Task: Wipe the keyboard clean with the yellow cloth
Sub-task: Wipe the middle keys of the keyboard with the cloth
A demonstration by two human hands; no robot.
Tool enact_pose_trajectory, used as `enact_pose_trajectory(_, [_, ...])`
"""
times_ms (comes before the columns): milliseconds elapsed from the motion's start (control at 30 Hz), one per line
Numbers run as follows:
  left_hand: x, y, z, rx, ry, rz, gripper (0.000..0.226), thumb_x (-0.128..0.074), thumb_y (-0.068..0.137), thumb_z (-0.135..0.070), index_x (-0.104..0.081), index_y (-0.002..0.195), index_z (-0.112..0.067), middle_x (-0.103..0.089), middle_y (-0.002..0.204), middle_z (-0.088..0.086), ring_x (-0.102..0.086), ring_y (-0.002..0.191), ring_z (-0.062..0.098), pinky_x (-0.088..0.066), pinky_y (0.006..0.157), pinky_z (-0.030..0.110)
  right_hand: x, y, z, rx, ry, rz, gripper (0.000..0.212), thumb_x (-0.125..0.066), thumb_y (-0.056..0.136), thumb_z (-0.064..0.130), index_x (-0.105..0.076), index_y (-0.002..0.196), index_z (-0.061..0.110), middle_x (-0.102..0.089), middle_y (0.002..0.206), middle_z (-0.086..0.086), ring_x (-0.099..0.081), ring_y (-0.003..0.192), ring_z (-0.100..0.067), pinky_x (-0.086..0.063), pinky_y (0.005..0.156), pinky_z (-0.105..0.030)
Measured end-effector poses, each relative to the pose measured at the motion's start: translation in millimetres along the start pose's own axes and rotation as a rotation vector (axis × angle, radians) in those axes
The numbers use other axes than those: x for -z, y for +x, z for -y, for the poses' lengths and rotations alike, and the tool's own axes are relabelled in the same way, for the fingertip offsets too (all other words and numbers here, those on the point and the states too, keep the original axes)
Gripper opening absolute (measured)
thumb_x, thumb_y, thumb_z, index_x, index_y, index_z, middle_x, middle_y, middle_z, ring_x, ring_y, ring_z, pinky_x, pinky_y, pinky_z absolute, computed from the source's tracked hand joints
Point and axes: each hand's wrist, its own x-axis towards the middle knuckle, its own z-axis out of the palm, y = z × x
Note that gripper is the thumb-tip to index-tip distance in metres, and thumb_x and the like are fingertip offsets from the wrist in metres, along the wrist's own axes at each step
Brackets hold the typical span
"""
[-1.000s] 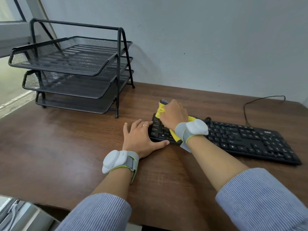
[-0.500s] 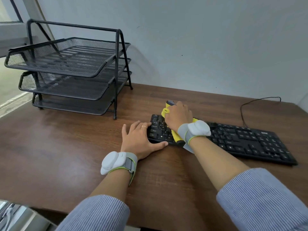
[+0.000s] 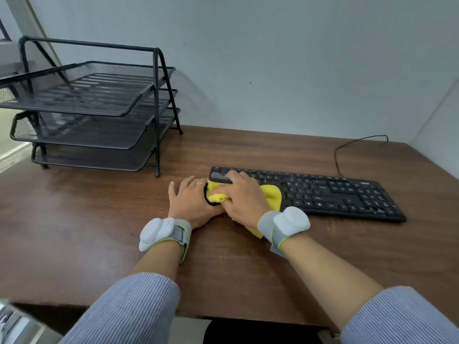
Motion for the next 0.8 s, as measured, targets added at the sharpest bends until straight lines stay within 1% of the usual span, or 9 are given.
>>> enact_pose_trajectory(100, [0.1,0.0,2.0,0.01,0.018,0.01,0.09,-0.052,0.062,-0.077,-0.041,0.135,-0.025,-0.045,0.142,-0.006,-0.019,0.14,0.013,0.0,0.115,0.051,4.8,-7.3,-1.5,0.009,-0.005,0.038,0.032,-0.047,0.086,0.023,-0.066,0.11,0.031,-0.048,0.125,-0.009,-0.042,0.109,-0.032,-0.033,0.088,-0.041])
enact_pose_trajectory(300, [4.0,-6.4,-3.2,0.029,0.025,0.033,0.1,-0.043,0.058,-0.088,-0.039,0.138,-0.028,-0.045,0.143,-0.002,-0.014,0.142,0.013,0.005,0.114,0.049,23.1,-42.7,-47.3,-0.188,-0.014,0.006,0.029,-0.046,0.087,0.022,-0.069,0.103,0.025,-0.049,0.125,-0.009,-0.044,0.109,-0.032,-0.034,0.085,-0.04])
enact_pose_trajectory(500, [12.8,-2.7,-12.5,0.07,0.005,0.001,0.067,-0.035,0.084,-0.069,-0.052,0.129,-0.023,-0.047,0.14,-0.003,-0.019,0.14,0.016,0.001,0.114,0.048,29.2,-39.1,-35.3,-0.142,-0.022,0.09,0.031,-0.045,0.087,0.022,-0.067,0.107,0.028,-0.048,0.124,-0.009,-0.043,0.11,-0.032,-0.034,0.087,-0.042])
enact_pose_trajectory(533, [15.2,0.6,-15.0,0.081,-0.009,-0.015,0.059,-0.033,0.088,-0.064,-0.057,0.124,-0.023,-0.049,0.139,-0.003,-0.022,0.139,0.017,-0.002,0.114,0.047,32.4,-39.9,-38.6,-0.16,-0.013,0.095,0.028,-0.045,0.085,0.021,-0.068,0.101,0.025,-0.049,0.122,-0.01,-0.044,0.109,-0.033,-0.034,0.086,-0.041])
enact_pose_trajectory(600, [18.7,7.3,-20.9,0.093,-0.017,-0.051,0.046,-0.035,0.093,-0.052,-0.063,0.115,-0.022,-0.052,0.135,0.0,-0.029,0.134,0.021,-0.008,0.114,0.046,38.7,-42.4,-48.8,-0.252,0.001,0.076,0.019,-0.046,0.083,0.02,-0.063,0.076,0.02,-0.05,0.108,-0.011,-0.046,0.104,-0.034,-0.032,0.08,-0.04])
enact_pose_trajectory(667, [18.7,14.2,-28.2,0.064,-0.002,-0.079,0.038,-0.039,0.094,-0.043,-0.063,0.115,-0.022,-0.053,0.133,0.001,-0.034,0.131,0.022,-0.014,0.113,0.043,43.0,-43.0,-57.5,-0.351,-0.002,0.033,0.03,-0.046,0.084,0.02,-0.039,0.055,0.023,-0.042,0.091,-0.008,-0.047,0.098,-0.034,-0.031,0.075,-0.039])
enact_pose_trajectory(700, [17.7,16.2,-32.3,0.038,-0.001,-0.082,0.036,-0.041,0.094,-0.039,-0.061,0.118,-0.022,-0.053,0.134,0.0,-0.035,0.13,0.022,-0.017,0.112,0.041,44.2,-42.7,-58.3,-0.374,-0.005,0.017,0.032,-0.046,0.085,0.021,-0.036,0.054,0.023,-0.04,0.089,-0.006,-0.047,0.097,-0.034,-0.032,0.076,-0.04])
enact_pose_trajectory(733, [15.7,18.8,-36.9,0.009,-0.012,-0.077,0.035,-0.042,0.094,-0.036,-0.06,0.12,-0.021,-0.051,0.135,-0.001,-0.035,0.13,0.021,-0.02,0.11,0.039,44.0,-41.0,-57.9,-0.377,-0.009,0.006,0.027,-0.046,0.085,0.021,-0.044,0.058,0.019,-0.042,0.092,-0.007,-0.046,0.098,-0.033,-0.033,0.077,-0.04])
enact_pose_trajectory(800, [10.2,23.9,-46.3,-0.035,-0.036,-0.048,0.038,-0.041,0.095,-0.034,-0.055,0.127,-0.02,-0.047,0.14,-0.001,-0.034,0.132,0.02,-0.023,0.109,0.037,40.8,-34.5,-54.0,-0.317,-0.026,0.036,0.02,-0.046,0.087,0.023,-0.062,0.081,0.013,-0.048,0.103,-0.011,-0.045,0.101,-0.032,-0.034,0.079,-0.04])
